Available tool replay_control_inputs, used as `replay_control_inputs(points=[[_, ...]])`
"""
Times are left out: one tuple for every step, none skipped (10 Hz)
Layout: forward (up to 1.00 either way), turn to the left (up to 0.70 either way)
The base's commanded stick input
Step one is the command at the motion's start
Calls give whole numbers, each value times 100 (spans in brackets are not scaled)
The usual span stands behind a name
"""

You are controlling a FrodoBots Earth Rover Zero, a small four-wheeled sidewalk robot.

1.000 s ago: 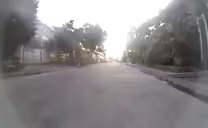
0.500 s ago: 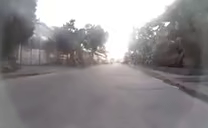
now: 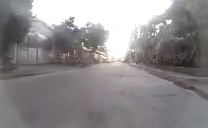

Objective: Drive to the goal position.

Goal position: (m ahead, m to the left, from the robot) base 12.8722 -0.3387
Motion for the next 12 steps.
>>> replay_control_inputs(points=[[100,-39],[100,-27],[100,1],[100,1],[100,1],[100,1],[100,-20],[100,-39],[100,-13],[100,1],[100,1],[100,1]])
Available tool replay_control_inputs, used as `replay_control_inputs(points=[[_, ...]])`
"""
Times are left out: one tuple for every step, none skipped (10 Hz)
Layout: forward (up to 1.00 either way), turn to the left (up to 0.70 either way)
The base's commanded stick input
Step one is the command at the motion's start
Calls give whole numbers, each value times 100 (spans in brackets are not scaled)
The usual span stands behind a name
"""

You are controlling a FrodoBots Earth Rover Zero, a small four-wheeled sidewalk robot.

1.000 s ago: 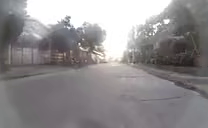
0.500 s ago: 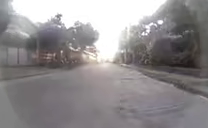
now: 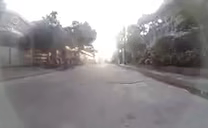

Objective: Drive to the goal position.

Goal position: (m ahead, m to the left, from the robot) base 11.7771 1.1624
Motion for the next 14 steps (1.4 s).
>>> replay_control_inputs(points=[[100,1],[100,1],[100,1],[100,1],[100,1],[100,1],[100,1],[100,1],[100,1],[100,1],[100,1],[100,1],[100,1],[100,1]])
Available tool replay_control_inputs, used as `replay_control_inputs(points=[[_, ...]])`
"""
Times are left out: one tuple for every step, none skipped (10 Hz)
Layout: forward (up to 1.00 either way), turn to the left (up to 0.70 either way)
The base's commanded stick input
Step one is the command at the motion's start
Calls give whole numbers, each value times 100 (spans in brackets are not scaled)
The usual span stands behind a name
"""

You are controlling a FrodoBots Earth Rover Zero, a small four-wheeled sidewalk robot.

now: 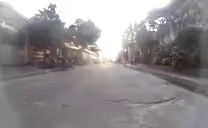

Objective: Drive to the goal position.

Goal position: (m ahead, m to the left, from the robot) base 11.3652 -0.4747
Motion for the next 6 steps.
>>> replay_control_inputs(points=[[100,1],[100,1],[100,1],[100,1],[100,1],[100,1]])
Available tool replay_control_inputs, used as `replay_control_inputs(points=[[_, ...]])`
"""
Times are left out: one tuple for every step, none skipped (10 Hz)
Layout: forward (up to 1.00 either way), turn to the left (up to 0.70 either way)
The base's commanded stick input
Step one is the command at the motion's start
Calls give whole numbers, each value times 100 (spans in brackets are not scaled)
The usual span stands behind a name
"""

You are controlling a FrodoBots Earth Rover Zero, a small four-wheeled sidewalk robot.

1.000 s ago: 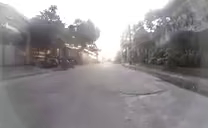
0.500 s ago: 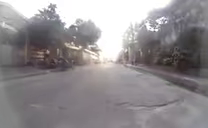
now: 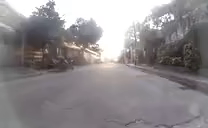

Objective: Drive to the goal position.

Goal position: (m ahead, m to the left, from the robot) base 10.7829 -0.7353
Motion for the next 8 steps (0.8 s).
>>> replay_control_inputs(points=[[100,1],[100,1],[100,-23],[100,-39],[100,-24],[100,1],[100,1],[100,1]])
